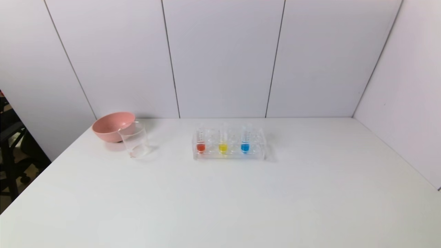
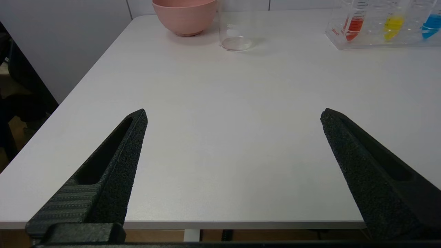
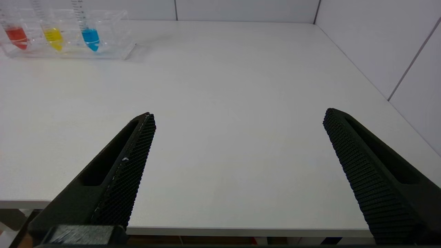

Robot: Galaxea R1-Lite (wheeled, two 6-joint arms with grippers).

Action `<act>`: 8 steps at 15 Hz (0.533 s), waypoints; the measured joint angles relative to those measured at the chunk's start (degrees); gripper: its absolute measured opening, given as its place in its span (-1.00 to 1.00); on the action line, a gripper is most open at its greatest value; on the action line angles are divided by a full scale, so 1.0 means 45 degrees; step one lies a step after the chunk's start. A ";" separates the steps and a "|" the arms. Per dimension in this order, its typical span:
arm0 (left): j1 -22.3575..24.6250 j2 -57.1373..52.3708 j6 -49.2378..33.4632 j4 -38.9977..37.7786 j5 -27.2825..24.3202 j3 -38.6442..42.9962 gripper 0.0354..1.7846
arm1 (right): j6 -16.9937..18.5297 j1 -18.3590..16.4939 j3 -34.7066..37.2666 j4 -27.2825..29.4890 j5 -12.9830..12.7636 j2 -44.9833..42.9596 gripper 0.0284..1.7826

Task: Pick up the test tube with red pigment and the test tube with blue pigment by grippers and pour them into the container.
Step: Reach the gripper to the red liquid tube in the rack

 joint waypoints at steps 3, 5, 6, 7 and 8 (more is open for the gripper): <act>0.0000 0.0000 0.0000 -0.0005 0.0000 0.0000 0.98 | 0.0000 0.0000 0.0000 0.0000 0.0005 0.0000 0.99; 0.0000 0.0000 0.0000 -0.0005 0.0000 0.0000 0.98 | 0.0000 0.0000 0.0000 0.0000 0.0000 0.0000 0.99; 0.0000 0.0000 0.0000 -0.0005 -0.0003 0.0000 0.98 | 0.0000 0.0000 0.0000 0.0000 -0.0005 0.0000 0.99; 0.0000 0.0000 -0.0005 -0.0005 0.0000 0.0000 0.98 | -0.0005 0.0000 0.0000 0.0000 -0.0005 0.0000 0.99; 0.0000 0.0000 0.0000 -0.0005 0.0005 0.0000 0.98 | 0.0000 0.0000 0.0000 -0.0005 -0.0005 0.0000 0.99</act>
